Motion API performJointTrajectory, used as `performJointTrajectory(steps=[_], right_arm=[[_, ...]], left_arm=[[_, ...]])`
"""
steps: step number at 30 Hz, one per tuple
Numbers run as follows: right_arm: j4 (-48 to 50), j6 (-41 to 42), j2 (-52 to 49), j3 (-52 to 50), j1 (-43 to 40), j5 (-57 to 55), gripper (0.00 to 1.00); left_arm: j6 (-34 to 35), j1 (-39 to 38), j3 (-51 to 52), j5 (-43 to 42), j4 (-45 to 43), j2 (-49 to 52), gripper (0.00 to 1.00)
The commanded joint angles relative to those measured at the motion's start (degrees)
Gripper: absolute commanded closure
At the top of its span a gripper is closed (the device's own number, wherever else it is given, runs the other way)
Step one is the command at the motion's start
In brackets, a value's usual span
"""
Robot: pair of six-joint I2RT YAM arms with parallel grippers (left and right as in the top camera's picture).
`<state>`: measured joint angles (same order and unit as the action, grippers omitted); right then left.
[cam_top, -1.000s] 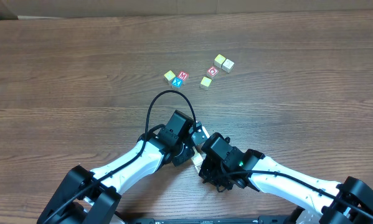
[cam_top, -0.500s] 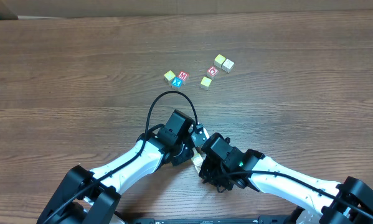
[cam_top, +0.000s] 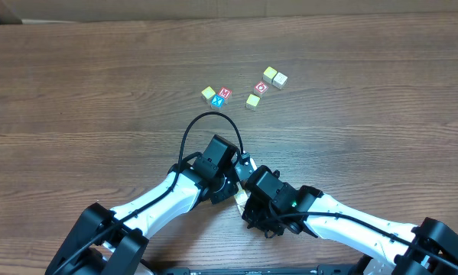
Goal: Flip 3 blocks
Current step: 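Keep turning the row until it points front-to-back between the grippers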
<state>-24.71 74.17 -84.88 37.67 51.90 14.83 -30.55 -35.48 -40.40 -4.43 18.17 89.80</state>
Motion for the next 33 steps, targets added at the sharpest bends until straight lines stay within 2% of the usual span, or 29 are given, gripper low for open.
performJointTrajectory(steps=[1, 33], right_arm=[[1.77, 0.90, -0.13, 0.13, -0.09, -1.88, 0.96], [2.29, 1.36, -0.13, 0.13, 1.75, -3.43, 0.96]], left_arm=[[-2.14, -0.52, 0.55, -4.92, 0.57, 0.76, 0.96], [-3.78, -0.52, 0.55, -4.90, 0.61, 0.85, 0.96]])
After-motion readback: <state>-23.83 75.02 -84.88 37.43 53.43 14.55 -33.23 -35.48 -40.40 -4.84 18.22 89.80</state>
